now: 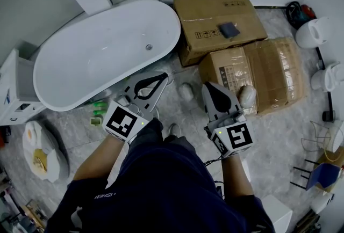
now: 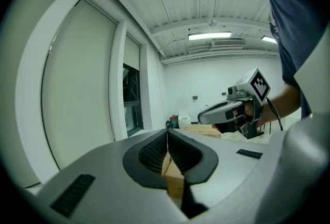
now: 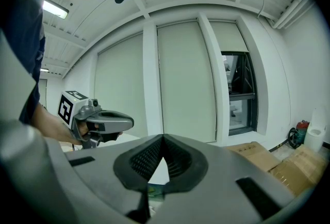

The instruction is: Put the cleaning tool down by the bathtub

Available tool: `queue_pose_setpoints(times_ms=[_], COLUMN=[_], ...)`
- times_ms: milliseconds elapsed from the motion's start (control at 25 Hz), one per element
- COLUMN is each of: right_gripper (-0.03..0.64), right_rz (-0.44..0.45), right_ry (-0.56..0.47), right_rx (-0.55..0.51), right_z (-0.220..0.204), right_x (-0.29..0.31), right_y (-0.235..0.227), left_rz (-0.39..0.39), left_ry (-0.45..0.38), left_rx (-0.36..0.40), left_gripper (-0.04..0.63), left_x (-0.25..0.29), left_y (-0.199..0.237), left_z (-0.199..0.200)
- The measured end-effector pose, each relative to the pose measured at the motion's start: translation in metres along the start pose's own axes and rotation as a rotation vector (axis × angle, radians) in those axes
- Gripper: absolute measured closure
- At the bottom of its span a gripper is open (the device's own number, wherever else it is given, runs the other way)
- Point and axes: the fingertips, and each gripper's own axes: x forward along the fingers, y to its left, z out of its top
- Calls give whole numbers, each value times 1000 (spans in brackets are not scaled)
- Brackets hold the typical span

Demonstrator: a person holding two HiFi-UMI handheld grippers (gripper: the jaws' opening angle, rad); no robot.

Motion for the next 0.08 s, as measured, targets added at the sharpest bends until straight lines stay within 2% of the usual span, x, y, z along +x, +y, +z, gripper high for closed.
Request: queue_pose_setpoints(times_ms=[80], right_gripper=[614], right_rz=[4], right_ry=[2], right_rx=[-2], right_z=[0], right_x=[3], right_y=[0], left_rz=[1], left_ry=[0], left_rx=[-1], left_gripper=[563], left_x=[1], left_y=[3], left_z=[0])
